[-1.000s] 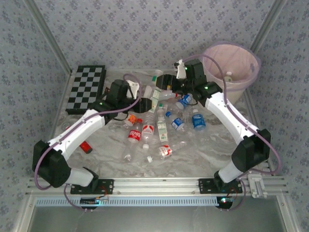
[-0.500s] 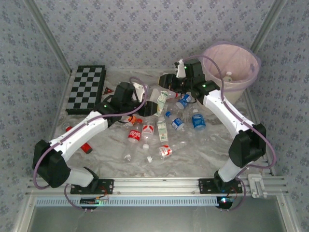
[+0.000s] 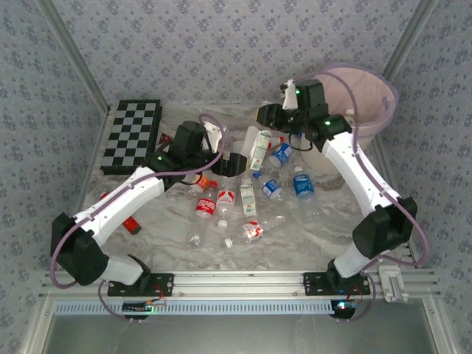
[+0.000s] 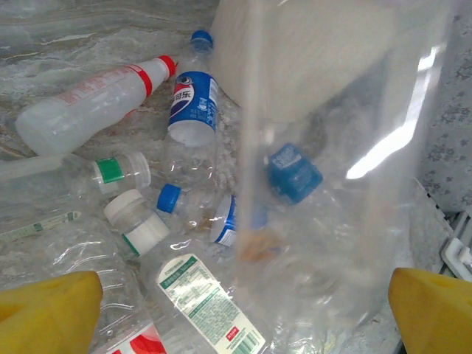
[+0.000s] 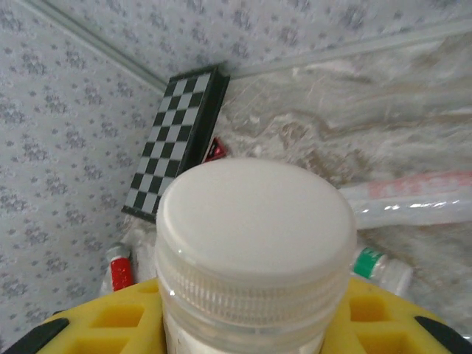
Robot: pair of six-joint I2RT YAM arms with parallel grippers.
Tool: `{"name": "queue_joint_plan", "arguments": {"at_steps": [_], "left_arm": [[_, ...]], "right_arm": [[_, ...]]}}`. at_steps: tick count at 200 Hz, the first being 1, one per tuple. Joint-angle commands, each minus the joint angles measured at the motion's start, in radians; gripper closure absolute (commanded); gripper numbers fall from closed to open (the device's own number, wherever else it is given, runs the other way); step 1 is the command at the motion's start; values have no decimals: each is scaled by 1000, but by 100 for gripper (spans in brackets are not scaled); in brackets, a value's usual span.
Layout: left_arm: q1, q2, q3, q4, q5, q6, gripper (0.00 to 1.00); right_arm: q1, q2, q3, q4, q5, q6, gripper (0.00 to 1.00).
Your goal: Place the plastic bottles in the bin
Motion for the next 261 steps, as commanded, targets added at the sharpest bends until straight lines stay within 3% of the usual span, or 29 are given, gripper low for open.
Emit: {"name": "queue_joint_plan", "arguments": {"at_steps": [1, 29, 36, 75, 123, 165, 193, 261], "left_arm": [[23, -22, 38, -55, -50, 44, 1], [54, 40, 87, -115, -78, 32, 1], [57, 57, 100, -125, -87, 32, 1], [59, 111, 133, -145, -90, 10, 1], [50, 68, 98, -155, -108, -8, 1], [50, -21, 21, -184, -173, -22, 1], [52, -50, -15, -186, -199, -24, 1], [53, -38, -9, -212, -189, -5, 1]], "right_arm": [[-40, -132, 94, -167, 128, -119, 81], [-82, -251, 131, -268, 302, -194, 93], [-95, -280, 131, -274, 342, -218, 100], [-210, -294, 213, -274, 484, -391, 100], [-309, -106, 368, -172, 631, -502, 100], [-342, 129, 607, -295, 735, -526, 100], [-349, 240, 670, -322, 750, -526, 100], [-387, 512, 837, -572, 557, -494, 100]]}}
